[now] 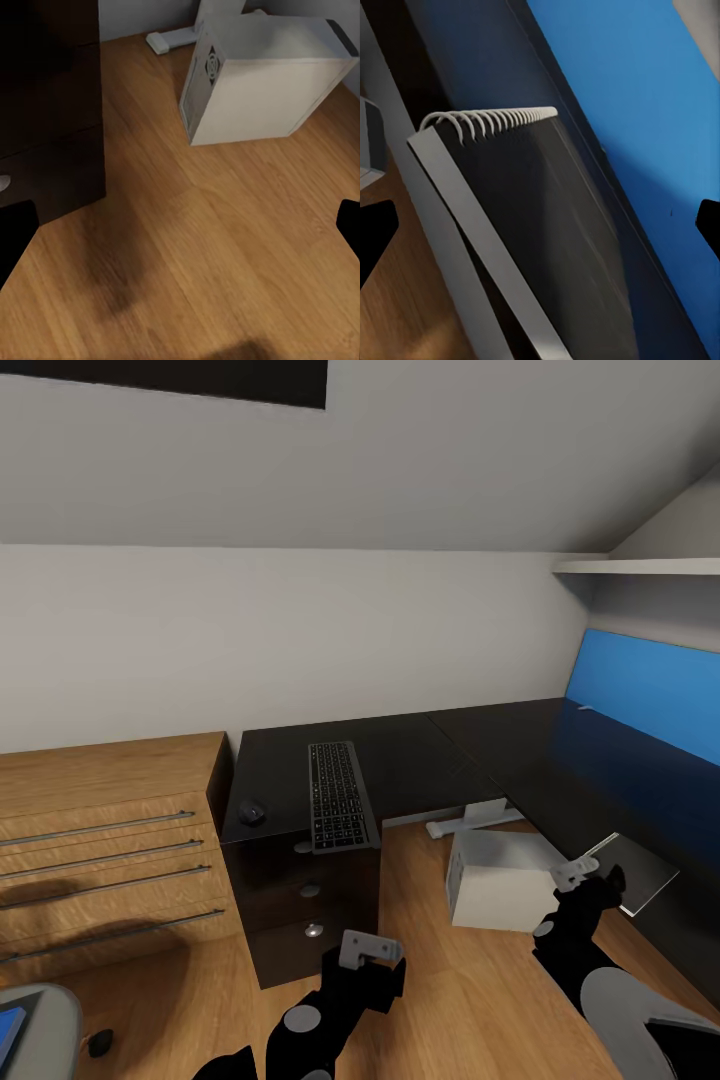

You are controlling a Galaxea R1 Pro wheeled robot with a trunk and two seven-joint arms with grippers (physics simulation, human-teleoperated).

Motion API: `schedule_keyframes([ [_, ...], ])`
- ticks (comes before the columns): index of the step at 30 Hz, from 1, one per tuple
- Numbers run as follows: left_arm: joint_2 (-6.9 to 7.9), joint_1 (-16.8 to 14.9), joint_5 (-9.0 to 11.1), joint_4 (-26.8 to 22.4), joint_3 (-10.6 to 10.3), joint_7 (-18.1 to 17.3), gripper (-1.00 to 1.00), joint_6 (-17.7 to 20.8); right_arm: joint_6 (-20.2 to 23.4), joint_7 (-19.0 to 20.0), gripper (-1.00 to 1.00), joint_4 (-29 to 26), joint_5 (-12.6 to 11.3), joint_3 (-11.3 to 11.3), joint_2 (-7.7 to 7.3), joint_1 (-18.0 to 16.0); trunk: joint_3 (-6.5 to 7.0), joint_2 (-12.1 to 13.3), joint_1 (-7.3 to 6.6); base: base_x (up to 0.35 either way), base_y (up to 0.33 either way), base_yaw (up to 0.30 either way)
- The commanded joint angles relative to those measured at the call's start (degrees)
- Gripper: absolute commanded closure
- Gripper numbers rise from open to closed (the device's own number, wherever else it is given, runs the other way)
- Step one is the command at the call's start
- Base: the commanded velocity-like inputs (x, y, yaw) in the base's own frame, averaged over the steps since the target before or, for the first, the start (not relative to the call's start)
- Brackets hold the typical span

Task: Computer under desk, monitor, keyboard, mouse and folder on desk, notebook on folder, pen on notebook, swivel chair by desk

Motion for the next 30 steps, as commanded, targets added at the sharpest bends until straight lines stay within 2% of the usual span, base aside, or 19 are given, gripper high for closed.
schedule_keyframes([
  [1, 0.03, -0.1, 0.3, -0.1, -0.1, 0.4, -1.0, 0.1, 0.3, -0.1, -1.0, 0.0, 0.6, -0.4, 0.02, 0.0, -0.06, 0.0, 0.0, 0.0, 0.0, 0.0],
  [2, 0.03, -0.1, 0.3, -0.1, -0.1, 0.4, -1.0, 0.1, 0.3, -0.1, 1.0, 0.0, 0.6, -0.4, 0.02, 0.0, -0.06, 0.0, 0.0, 0.0, 0.0, 0.0],
  [14, 0.04, -0.1, 0.3, -0.1, -1.3, 0.4, -1.0, 0.1, 0.3, -0.1, 1.0, 0.0, 0.7, -0.4, 0.08, 0.0, -0.06, 0.0, 0.0, 0.0, 0.0, 0.0],
  [24, 0.04, -0.1, 0.5, -0.1, -1.4, 0.4, -1.0, 0.1, -0.1, -0.5, 1.0, -0.1, 0.8, -0.3, 0.13, 0.0, -0.06, 0.0, 0.0, 0.0, 0.0, 0.0],
  [27, 0.04, -0.1, 1.2, 0.0, -1.4, 0.4, -1.0, 0.1, -0.1, -0.7, 1.0, -0.6, 0.8, -0.1, 0.16, 0.0, -0.06, 0.0, 0.0, 0.0, 0.0, 0.0],
  [30, 0.04, -0.1, 1.9, 0.1, -1.4, 0.4, -1.0, 0.1, -0.2, -1.9, 1.0, -3.5, 0.9, -0.1, 0.31, 0.0, -0.06, 0.0, 0.0, 0.0, 0.0, 0.0],
])
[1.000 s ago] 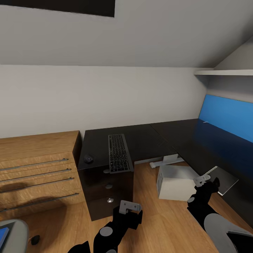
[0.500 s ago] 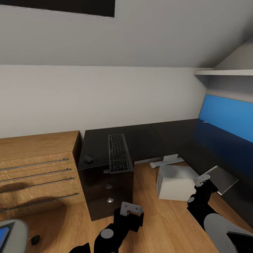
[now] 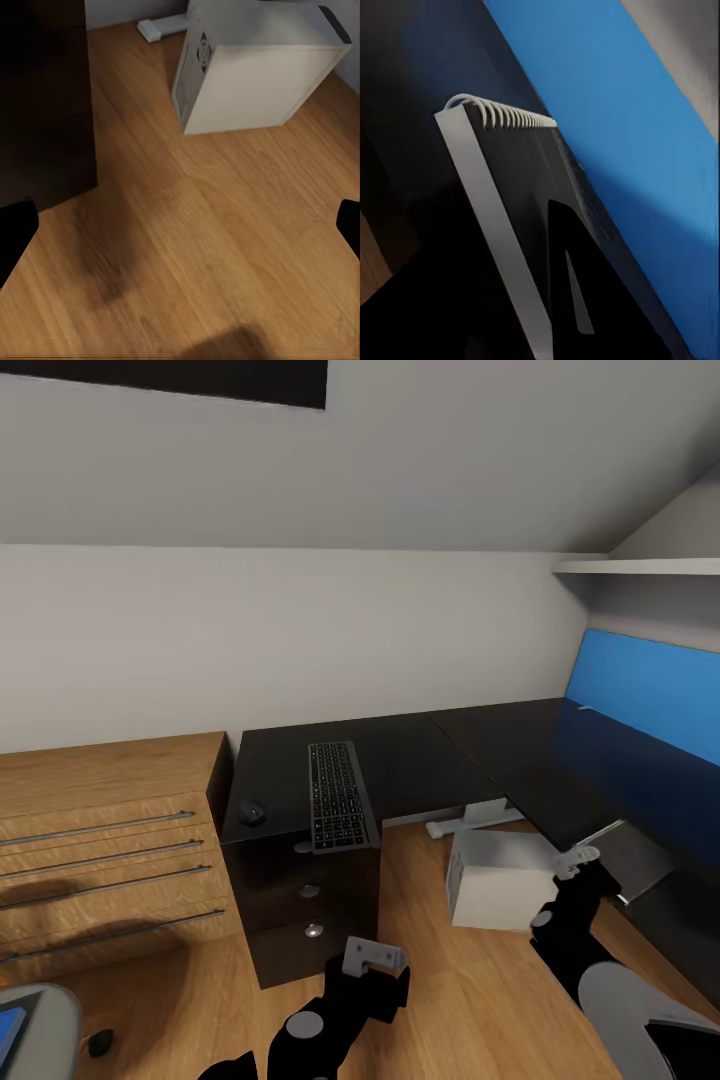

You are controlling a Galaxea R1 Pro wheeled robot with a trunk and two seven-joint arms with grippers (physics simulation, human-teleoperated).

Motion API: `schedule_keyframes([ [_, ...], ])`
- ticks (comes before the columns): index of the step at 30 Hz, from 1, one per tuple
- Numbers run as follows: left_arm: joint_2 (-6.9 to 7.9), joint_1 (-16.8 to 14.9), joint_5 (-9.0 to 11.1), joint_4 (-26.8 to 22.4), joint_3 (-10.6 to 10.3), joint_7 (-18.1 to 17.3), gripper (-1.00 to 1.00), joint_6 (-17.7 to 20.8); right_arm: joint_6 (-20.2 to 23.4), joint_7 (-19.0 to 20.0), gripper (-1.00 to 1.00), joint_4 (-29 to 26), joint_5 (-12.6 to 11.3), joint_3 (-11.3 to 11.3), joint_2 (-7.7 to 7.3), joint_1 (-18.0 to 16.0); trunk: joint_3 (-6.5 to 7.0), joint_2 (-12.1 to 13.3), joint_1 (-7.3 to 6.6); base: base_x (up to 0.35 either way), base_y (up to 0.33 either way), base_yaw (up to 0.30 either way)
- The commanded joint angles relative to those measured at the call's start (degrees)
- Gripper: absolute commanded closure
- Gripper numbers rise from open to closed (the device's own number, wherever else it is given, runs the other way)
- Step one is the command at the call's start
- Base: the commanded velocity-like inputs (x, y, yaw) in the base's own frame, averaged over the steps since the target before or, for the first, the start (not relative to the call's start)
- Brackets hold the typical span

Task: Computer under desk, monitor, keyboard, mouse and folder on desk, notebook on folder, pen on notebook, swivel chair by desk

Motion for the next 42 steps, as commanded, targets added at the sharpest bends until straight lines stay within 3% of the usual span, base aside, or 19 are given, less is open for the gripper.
schedule_keyframes([
  [1, 0.03, -0.1, 0.4, -0.1, -0.1, 0.4, -1.0, 0.1, 0.2, -0.5, 1.0, -0.4, 0.5, -0.6, 0.05, 0.0, -0.06, 0.0, 0.0, 0.0, 0.0, 0.0],
  [10, 0.08, -0.1, 0.5, 0.0, -0.1, 0.5, -1.0, 0.0, -0.4, -2.1, 1.0, -1.0, 0.6, -0.6, 0.07, 0.0, -0.06, 0.0, 0.0, 0.0, 0.0, 0.0],
  [19, 0.07, -0.1, 0.6, 0.5, 0.0, 0.6, -1.0, 0.1, -1.2, -2.9, 1.0, -0.9, 0.5, -0.5, 0.46, 0.1, 1.56, 3.6, -1.98, 0.0, 0.0, 0.0],
  [22, 0.0, -0.1, 0.6, 0.9, -0.1, 0.6, -1.0, 0.1, -1.5, -2.9, 1.0, -0.8, 0.5, -0.5, 1.13, 0.1, 2.09, 4.8, -2.64, 0.0, 0.0, 0.0],
  [23, -0.02, -0.1, 0.6, 1.2, -0.1, 0.6, -1.0, 0.1, -1.7, -3.2, 1.0, -0.9, 0.6, -0.5, 2.23, 0.1, 2.27, 5.2, -2.86, 0.0, 0.0, 0.0],
  [25, -0.04, -0.1, 0.6, 1.4, -0.1, 0.5, -1.0, 0.1, -1.7, -4.3, 1.0, -0.9, 0.6, -0.5, 2.95, 0.1, 2.63, 6.0, -3.3, 0.0, 0.0, 0.0],
  [28, -0.13, -0.1, 0.6, 1.7, -0.1, 0.5, -1.0, 0.1, -3.7, -7.5, 1.0, -0.6, 0.5, -0.5, 4.1, 0.1, 3.16, 7.2, -3.96, 0.0, 0.0, 0.0],
  [32, -0.14, -0.1, 0.6, 1.8, -0.1, 0.5, -1.0, 0.1, -4.5, -7.9, 1.0, -0.5, 0.7, -0.4, 4.23, 0.1, 3.83, 8.8, -4.84, 0.0, 0.0, 0.0],
  [37, -0.14, -0.1, 0.5, 1.8, -0.1, 0.5, -1.0, 0.1, -5.1, -8.5, 1.0, -0.4, 1.7, -0.3, 5.78, 0.3, 4.72, 10.8, -5.93, 0.0, 0.0, 0.007],
  [42, -0.14, -0.1, 0.6, 2.1, -0.1, 0.5, -1.0, 0.1, -5.1, -8.5, 1.0, -0.4, 1.8, -0.3, 5.94, 0.3, 5.56, 12.8, -7.03, 0.0, 0.0, 0.147],
])
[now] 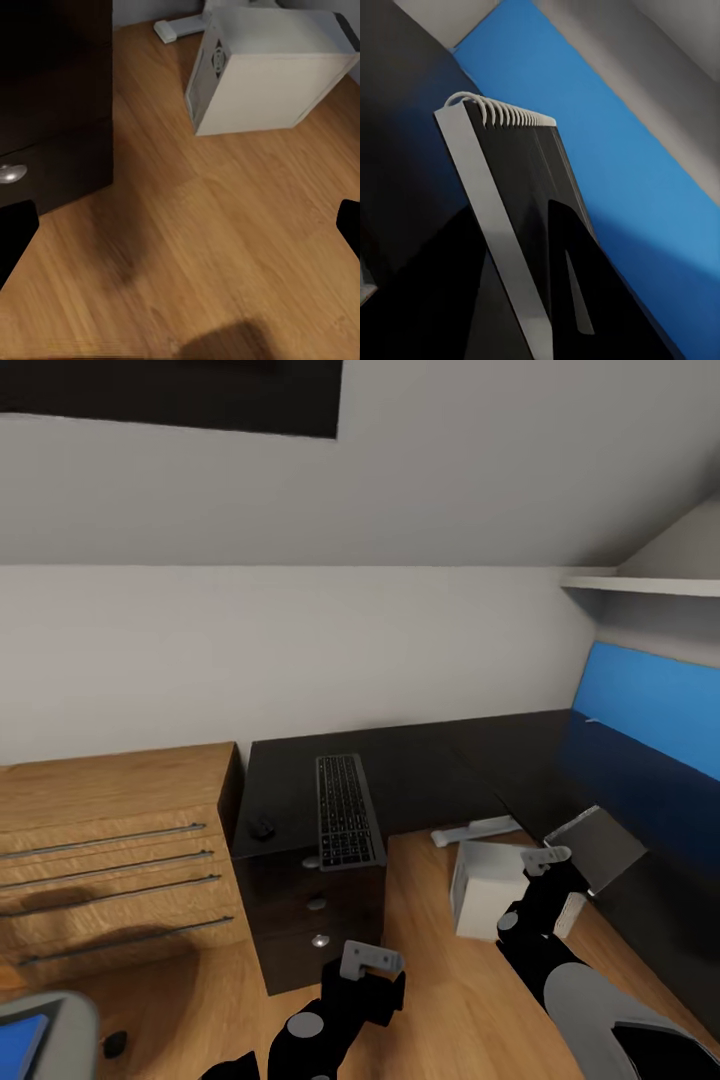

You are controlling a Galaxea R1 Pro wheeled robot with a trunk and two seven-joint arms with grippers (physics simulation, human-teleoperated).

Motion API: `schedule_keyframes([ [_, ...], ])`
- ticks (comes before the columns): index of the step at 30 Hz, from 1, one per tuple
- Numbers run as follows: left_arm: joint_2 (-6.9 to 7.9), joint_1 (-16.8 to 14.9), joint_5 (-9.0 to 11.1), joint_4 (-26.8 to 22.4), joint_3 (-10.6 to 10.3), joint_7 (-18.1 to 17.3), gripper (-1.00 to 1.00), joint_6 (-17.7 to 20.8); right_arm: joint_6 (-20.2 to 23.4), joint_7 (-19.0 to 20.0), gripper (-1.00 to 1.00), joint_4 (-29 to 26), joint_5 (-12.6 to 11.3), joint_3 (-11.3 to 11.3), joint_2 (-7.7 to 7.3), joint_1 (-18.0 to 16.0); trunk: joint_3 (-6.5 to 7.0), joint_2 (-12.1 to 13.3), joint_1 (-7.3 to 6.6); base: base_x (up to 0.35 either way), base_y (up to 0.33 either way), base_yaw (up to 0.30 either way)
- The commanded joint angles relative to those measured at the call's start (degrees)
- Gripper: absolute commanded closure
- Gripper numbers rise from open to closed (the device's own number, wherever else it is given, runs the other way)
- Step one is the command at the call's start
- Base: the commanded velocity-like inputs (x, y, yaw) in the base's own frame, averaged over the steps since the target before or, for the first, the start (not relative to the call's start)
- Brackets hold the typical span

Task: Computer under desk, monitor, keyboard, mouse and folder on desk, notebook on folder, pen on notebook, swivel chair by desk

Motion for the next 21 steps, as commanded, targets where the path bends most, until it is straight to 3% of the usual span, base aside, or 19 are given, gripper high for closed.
schedule_keyframes([
  [1, 0.02, -0.1, 0.3, 0.1, -0.1, 0.4, -1.0, 0.1, -0.3, -0.1, 1.0, 0.1, 0.5, -0.5, 0.03, 0.0, 0.1, 0.4, -0.23, 0.0, 0.0, 0.228],
  [17, 0.01, -0.1, 0.3, 2.5, -0.1, 0.5, -1.0, 0.0, -0.3, -0.1, 1.0, 0.1, 0.5, -0.5, 0.12, 0.0, -0.71, 0.4, -0.23, 0.0, 0.0, 0.216],
  [21, -0.16, -0.1, 0.1, 5.3, -0.1, 0.3, -1.0, -0.1, -0.3, -0.1, 1.0, 0.1, 0.4, -0.5, 0.18, 0.0, -0.99, 0.4, -0.23, 0.0, 0.0, 0.153],
])
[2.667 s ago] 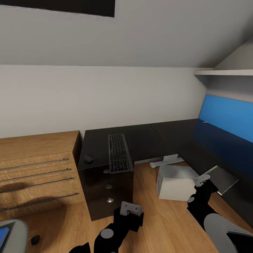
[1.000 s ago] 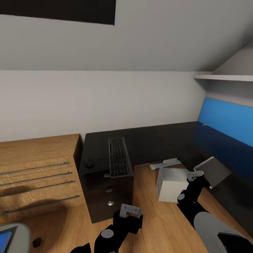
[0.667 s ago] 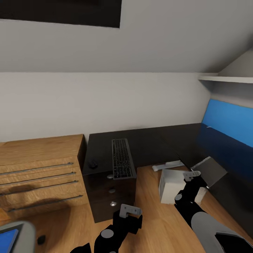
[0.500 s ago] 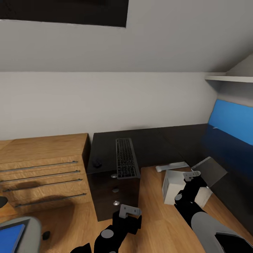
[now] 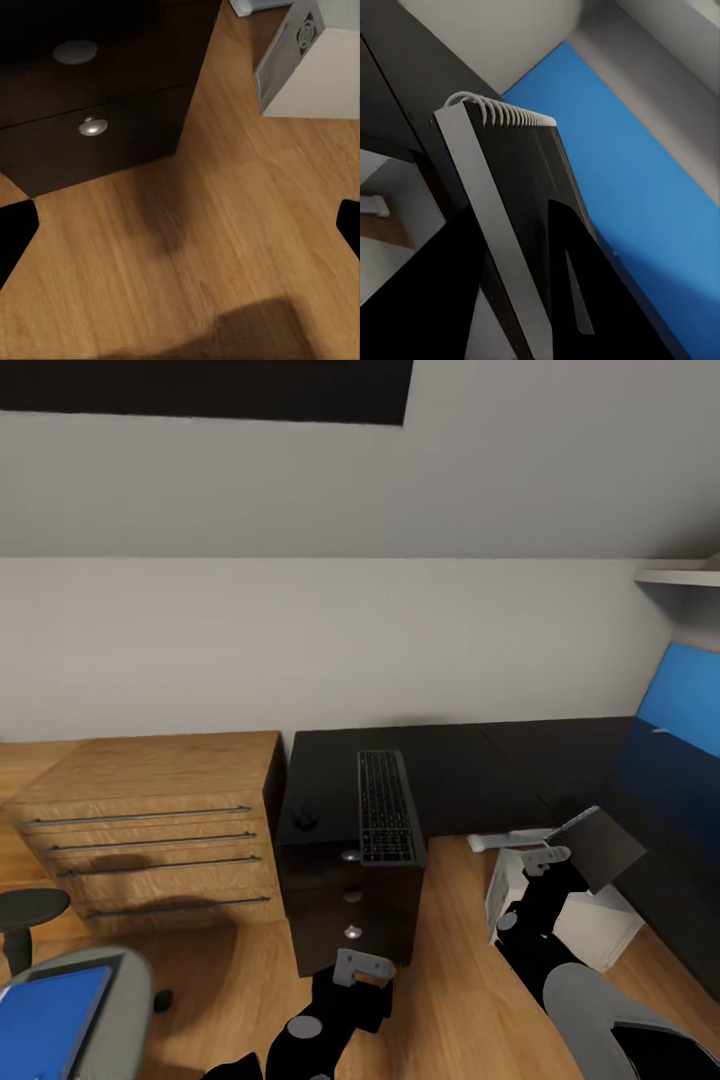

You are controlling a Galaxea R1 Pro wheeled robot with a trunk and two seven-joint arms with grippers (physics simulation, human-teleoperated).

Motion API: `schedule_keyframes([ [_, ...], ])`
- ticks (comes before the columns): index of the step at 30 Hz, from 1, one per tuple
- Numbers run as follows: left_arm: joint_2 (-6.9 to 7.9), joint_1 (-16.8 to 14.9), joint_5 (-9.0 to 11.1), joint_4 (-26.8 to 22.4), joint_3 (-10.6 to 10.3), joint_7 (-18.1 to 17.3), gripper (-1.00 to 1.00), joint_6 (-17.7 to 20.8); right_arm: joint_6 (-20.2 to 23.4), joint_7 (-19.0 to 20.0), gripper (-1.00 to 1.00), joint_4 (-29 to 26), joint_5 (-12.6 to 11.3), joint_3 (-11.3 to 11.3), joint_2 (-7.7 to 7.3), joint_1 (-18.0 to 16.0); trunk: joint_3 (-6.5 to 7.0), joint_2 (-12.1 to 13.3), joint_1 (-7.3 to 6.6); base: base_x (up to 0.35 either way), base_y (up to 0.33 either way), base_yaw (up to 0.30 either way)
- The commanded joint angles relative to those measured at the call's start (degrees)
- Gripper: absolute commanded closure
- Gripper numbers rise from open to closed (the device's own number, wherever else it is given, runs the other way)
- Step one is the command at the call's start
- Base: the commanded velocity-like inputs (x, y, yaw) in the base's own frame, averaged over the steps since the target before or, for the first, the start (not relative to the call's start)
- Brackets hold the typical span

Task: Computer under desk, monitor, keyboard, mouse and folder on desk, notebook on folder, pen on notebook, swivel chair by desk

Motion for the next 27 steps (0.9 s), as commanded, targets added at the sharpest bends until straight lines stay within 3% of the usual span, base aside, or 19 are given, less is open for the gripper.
schedule_keyframes([
  [1, -0.02, -0.1, 0.2, 1.6, 0.0, 0.3, -1.0, 0.0, -0.3, -0.1, 1.0, 0.0, 0.5, -0.4, 0.06, 0.0, -0.13, 0.0, 0.0, 0.0, 0.0, 0.145],
  [5, -0.53, -0.1, 0.1, 4.3, 0.3, 0.2, -1.0, -1.0, -0.3, -0.1, 1.0, 0.0, 0.8, -0.4, 0.1, 0.0, -0.41, 0.0, 0.0, 0.0, 0.0, 0.144],
  [13, -1.12, -0.1, 0.0, 4.8, 0.3, 0.2, -1.0, -2.2, -0.3, -0.2, 1.0, 0.0, 1.5, -0.4, 0.08, 0.0, -0.9, 0.0, 0.0, 0.0, 0.0, 0.113],
  [25, -1.27, -0.1, 0.1, 4.9, 0.3, 0.3, -1.0, -2.4, -0.3, -0.1, 1.0, 0.0, 2.1, -0.4, 0.06, 0.0, -1.1, 0.0, 0.0, 0.0, 0.0, 0.01],
  [26, -1.27, -0.1, 0.1, 4.9, 0.3, 0.3, -1.0, -2.4, -0.3, -0.1, 1.0, 0.0, 2.2, -0.4, 0.05, 0.0, -1.13, 0.0, 0.0, 0.0, 0.0, 0.0],
  [27, -1.28, -0.1, 0.1, 5.0, 0.3, 0.3, -1.0, -2.4, -0.8, -0.2, 1.0, 0.0, 5.0, -0.4, 0.01, 0.3, -1.13, 0.0, 0.0, 0.0, 0.0, 0.0],
])
